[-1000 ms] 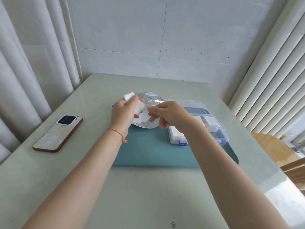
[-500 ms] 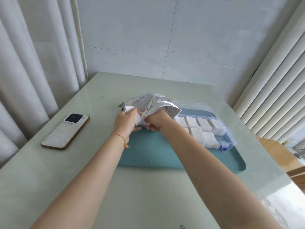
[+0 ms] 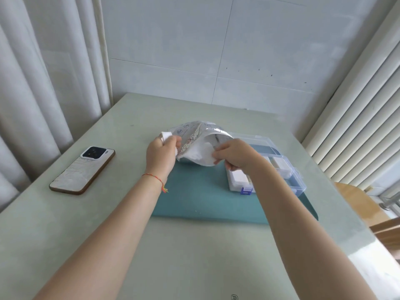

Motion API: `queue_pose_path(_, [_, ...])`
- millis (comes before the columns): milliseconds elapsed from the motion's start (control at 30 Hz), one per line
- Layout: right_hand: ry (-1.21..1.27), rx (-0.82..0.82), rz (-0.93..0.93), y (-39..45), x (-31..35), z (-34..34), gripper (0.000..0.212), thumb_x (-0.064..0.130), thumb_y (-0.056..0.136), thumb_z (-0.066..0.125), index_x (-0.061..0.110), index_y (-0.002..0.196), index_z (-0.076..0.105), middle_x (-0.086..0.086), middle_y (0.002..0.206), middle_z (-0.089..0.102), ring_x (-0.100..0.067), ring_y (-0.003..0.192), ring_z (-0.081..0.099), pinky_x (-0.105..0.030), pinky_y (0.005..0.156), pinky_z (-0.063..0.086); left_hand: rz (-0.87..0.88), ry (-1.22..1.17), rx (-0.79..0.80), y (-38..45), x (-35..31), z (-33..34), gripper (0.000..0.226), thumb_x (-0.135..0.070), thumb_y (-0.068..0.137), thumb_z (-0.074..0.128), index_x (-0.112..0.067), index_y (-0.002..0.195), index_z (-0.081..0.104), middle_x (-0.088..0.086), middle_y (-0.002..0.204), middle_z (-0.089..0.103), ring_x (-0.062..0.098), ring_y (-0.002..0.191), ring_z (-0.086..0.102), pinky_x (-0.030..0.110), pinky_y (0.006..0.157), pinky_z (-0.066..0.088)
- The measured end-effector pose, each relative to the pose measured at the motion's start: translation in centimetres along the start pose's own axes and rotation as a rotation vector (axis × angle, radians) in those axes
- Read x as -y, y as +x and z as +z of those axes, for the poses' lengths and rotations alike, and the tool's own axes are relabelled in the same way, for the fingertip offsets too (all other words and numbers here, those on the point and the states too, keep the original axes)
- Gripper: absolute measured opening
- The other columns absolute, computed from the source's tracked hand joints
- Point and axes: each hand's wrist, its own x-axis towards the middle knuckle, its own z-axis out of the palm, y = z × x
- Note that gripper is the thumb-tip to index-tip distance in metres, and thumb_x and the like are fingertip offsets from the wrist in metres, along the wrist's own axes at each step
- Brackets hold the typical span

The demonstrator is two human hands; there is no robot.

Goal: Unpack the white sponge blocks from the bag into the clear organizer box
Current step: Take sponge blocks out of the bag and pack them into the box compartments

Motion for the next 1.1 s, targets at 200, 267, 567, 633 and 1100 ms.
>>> queue_pose_path(200, [0.266,0.094,-0.174,-3.9,0.0,-3.0,0.008,0.009,0.093,0.061,0.005,0.092,0.067,-0.006,0.078,0.067,-0.014,0.045,0.034,-0.023,0.046,0.025,0.065,-0.15,0.096,-1.6,-3.1,0.6,0.014,-0.015,0.091,0.052,-0.014,0.088,0.066,-0.004,0.057,0.051,0.017,0.052,0.048,0.027,0.055,0.043])
queue_pose_path(267, [0.354,0.139,-0.205,-4.6,0.2,-2.7,0.009,0.01,0.094,0.059,0.006,0.093,0.068,-0.006,0.079,0.066,-0.014,0.047,0.033,-0.024,0.048,0.024,-0.068,-0.258,0.279,-2.9,-4.1,1.3,0.021,-0.032,0.097,0.052,-0.014,0.093,0.063,-0.002,0.058,0.05,0.015,0.05,0.045,0.027,0.053,0.036])
queue_pose_path(567, [0.171,0.012,-0.214,-5.5,0.0,-0.2,0.019,0.022,0.088,0.07,0.007,0.081,0.061,0.016,0.047,0.044,-0.009,0.043,0.031,-0.022,0.045,0.026,-0.265,-0.327,0.574,-4.9,-3.1,4.2,0.03,-0.043,0.097,0.053,-0.017,0.106,0.065,-0.001,0.087,0.062,0.012,0.073,0.056,0.021,0.059,0.042])
queue_pose_path(633, [-0.006,-0.053,-0.222,-5.3,0.0,-0.3,0.029,0.032,0.083,0.075,0.008,0.077,0.06,0.014,0.049,0.042,-0.007,0.043,0.032,-0.019,0.046,0.028,-0.286,-0.325,0.509,-5.0,-3.3,4.2,0.019,-0.025,0.099,0.051,-0.015,0.096,0.066,0.0,0.08,0.065,0.013,0.069,0.059,0.02,0.053,0.044])
queue_pose_path(1100, [0.224,-0.004,0.128,1.3,0.5,3.0,0.024,0.002,0.095,0.045,-0.003,0.118,0.045,-0.013,0.065,0.065,-0.03,0.059,0.064,-0.029,0.049,0.053,-0.217,-0.038,0.177,-0.2,-0.8,-0.3,0.024,-0.019,0.088,0.068,-0.021,0.076,0.047,-0.002,0.061,0.044,0.011,0.046,0.041,0.018,0.042,0.03])
